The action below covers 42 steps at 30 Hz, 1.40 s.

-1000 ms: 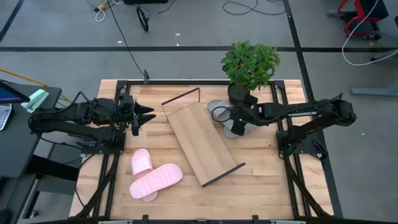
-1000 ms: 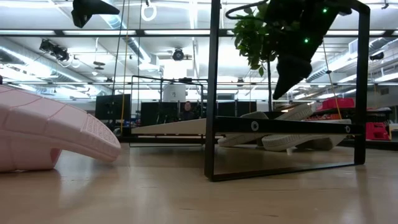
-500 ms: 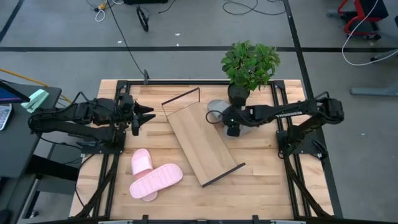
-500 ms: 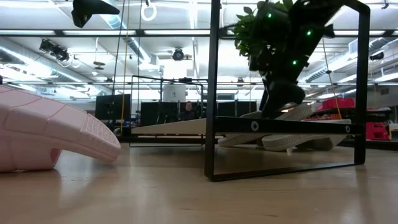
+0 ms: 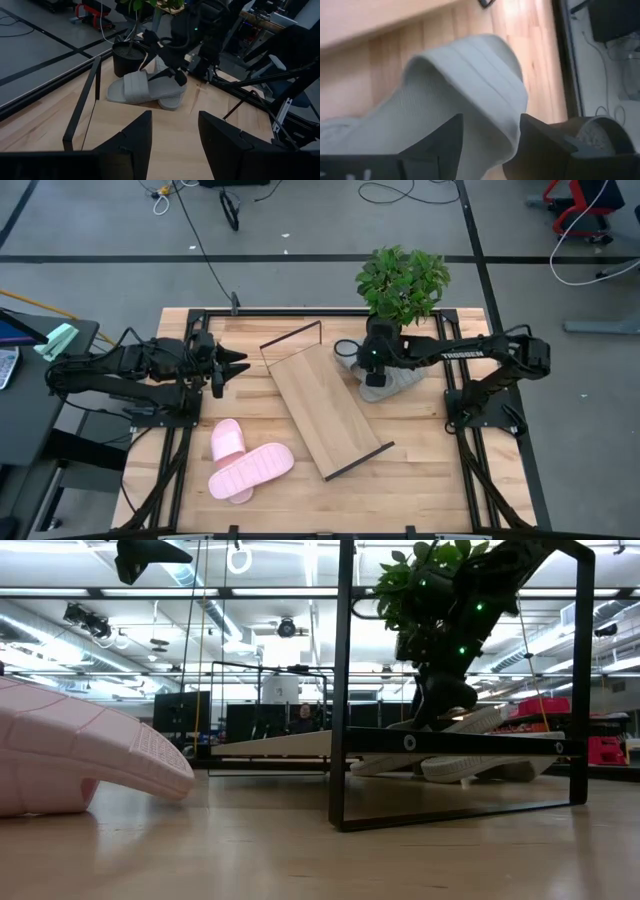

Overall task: Pick and place slides into the shelf
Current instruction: Put the left gray slide on the shelf

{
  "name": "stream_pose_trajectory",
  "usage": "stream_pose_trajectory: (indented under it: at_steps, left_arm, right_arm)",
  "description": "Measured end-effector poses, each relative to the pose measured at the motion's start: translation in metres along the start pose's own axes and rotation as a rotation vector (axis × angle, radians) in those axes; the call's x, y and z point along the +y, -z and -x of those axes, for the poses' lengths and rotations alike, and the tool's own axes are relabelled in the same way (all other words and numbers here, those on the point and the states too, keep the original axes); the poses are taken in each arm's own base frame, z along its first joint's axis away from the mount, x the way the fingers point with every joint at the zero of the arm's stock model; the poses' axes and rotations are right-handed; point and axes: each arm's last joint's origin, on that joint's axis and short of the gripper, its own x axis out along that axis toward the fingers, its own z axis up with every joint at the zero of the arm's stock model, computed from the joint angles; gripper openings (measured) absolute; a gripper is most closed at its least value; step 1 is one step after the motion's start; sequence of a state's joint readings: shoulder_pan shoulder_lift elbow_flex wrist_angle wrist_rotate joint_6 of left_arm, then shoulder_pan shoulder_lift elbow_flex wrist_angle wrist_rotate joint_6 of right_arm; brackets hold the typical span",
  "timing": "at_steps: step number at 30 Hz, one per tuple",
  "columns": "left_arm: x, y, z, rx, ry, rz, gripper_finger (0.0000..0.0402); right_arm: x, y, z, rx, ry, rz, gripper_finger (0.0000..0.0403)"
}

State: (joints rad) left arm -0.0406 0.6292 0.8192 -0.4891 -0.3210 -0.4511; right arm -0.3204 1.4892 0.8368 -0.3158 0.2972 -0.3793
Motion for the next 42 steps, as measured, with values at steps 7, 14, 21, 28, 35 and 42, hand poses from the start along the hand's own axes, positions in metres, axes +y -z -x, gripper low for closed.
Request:
stream_pose_trajectory:
  at_steps: [7,14,21,28,35,42]
  left_arm:
    - [0.0,0.001,0.0,0.009,-0.005,0.005,0.0163]
    - [0.0,0.001,0.0,0.01,-0.005,0.005,0.0162]
    - [0.001,0.001,0.0,0.01,-0.005,0.004,0.0162]
    - [0.001,0.002,0.0,0.016,-0.008,0.002,0.0162]
    - [0.001,0.002,0.0,0.019,-0.01,0.0,0.016]
    - [0.001,0.002,0.0,0.022,-0.011,-0.004,0.0152]
  right_arm:
    - [-0.005,0.003,-0.018,0.02,-0.011,0.047,0.0203]
    - [-0.003,0.001,-0.023,0.015,0.0,0.036,0.0139]
    - [-0.001,-0.007,-0.007,0.053,0.036,-0.064,0.0018]
    - [0.007,-0.037,0.029,0.061,0.0,-0.061,0.0009]
    - [0.018,-0.071,0.079,0.052,-0.003,-0.114,0.0009]
    - [0.026,-0.085,0.132,0.11,-0.018,-0.39,0.0009]
